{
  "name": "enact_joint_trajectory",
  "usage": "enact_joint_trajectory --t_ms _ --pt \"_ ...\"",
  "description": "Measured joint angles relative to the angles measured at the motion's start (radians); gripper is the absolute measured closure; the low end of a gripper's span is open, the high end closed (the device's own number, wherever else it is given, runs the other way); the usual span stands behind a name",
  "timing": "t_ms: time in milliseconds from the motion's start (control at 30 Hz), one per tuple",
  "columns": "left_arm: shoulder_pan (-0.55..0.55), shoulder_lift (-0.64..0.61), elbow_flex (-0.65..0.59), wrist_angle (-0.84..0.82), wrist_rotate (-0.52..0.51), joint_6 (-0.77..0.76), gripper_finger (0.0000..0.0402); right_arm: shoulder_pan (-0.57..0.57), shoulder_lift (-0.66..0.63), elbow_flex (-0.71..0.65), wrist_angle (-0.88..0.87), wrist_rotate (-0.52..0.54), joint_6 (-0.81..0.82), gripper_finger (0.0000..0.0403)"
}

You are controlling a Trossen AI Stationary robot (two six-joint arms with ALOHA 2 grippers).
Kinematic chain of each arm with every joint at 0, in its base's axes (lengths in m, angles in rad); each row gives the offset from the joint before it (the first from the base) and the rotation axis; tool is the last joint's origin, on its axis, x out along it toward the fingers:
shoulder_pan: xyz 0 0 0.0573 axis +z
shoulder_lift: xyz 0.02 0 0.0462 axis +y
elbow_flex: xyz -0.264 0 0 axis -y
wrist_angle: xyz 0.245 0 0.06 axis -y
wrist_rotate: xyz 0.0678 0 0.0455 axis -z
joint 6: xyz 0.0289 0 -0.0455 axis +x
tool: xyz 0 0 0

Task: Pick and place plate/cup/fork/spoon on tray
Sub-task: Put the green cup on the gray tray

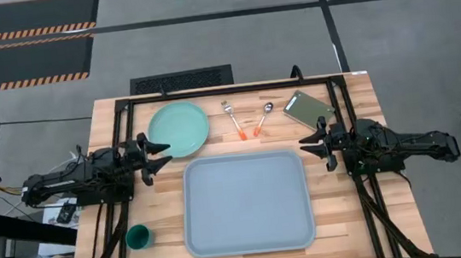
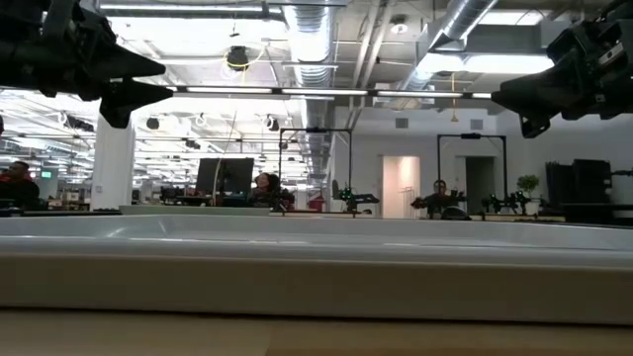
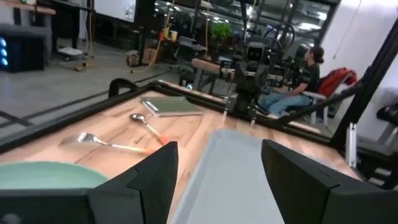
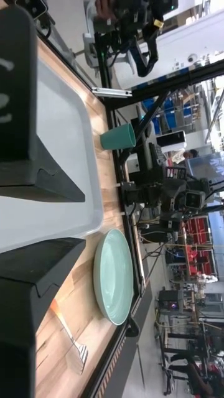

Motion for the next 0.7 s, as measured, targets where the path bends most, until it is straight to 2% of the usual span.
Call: enact_joint_trajectory --t_ms 167,267,367,600,700 --pt "0.000 0.000 0.000 0.000 0.000 -0.071 0.0182 0.000 0.000 0.000 0.030 0.002 0.021 0.0274" --pt "0.000 0.000 0.001 0.012 -0.008 -0.109 0.0182 0.009 0.000 0.000 0.101 0.002 0.173 0.0274" --pt "0.000 0.000 0.001 0.061 -0.030 -0.285 0.0182 0.015 0.000 0.000 0.151 0.002 0.267 0.0274" --pt "0.000 0.024 0.008 0.316 0.118 -0.466 0.0182 0.013 0.000 0.000 0.156 0.008 0.339 0.0274" --pt "0.000 0.077 0.071 0.327 0.129 -0.496 0.0182 0.013 0.000 0.000 0.157 0.049 0.341 0.0274"
